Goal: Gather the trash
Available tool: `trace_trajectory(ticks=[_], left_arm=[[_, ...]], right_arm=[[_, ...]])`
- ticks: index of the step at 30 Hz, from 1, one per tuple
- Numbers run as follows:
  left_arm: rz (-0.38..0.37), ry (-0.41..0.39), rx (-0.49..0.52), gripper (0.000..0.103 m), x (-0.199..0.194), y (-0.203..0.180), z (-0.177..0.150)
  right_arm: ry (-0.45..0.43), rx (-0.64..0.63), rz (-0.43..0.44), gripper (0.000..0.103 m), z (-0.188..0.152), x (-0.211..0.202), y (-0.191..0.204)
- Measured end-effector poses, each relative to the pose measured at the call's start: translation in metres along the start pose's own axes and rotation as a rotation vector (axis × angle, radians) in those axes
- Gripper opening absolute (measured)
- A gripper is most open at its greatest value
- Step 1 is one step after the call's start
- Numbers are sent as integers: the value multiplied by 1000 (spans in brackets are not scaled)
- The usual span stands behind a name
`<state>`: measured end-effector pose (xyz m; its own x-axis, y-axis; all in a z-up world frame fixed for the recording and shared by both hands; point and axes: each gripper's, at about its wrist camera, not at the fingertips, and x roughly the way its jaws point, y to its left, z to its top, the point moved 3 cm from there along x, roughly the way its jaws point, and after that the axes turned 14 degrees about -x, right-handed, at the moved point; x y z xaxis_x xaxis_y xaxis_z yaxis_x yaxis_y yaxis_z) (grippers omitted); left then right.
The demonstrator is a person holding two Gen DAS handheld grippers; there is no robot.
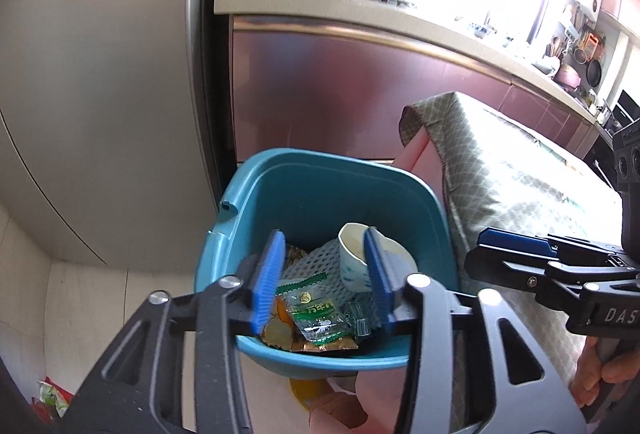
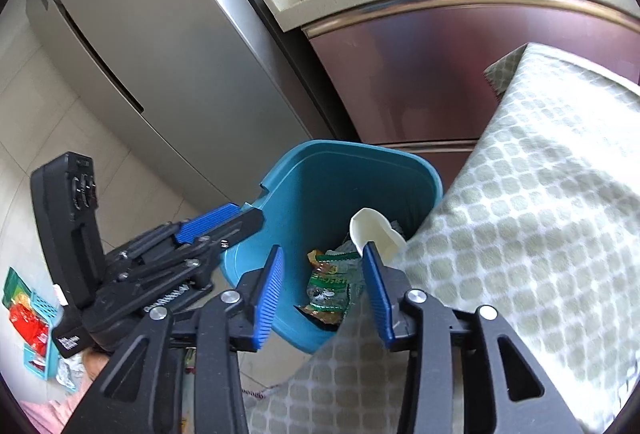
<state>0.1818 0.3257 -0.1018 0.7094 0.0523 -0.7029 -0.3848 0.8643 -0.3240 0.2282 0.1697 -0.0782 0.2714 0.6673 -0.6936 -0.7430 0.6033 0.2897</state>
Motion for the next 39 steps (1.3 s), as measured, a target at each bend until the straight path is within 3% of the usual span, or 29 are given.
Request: trace_trajectory(ticks=[4, 9, 10, 24, 39], left_arm=[[1, -49, 15, 65, -23, -4, -2], [-5, -124, 30, 94, -56, -8, -8], [-4, -143, 33, 95, -62, -10, -10], [-49, -288, 37, 97, -124, -28, -34], [-85, -458, 95, 97, -180, -57, -76]], right_arm=[[-30, -42, -43, 51, -8, -18, 8], [-89, -95, -123, 69, -20, -47, 15], [-100, -100, -136, 70, -23, -52, 17], [-274, -178, -326, 94, -65, -127, 34], [-424, -143, -528, 96, -111, -203, 31]])
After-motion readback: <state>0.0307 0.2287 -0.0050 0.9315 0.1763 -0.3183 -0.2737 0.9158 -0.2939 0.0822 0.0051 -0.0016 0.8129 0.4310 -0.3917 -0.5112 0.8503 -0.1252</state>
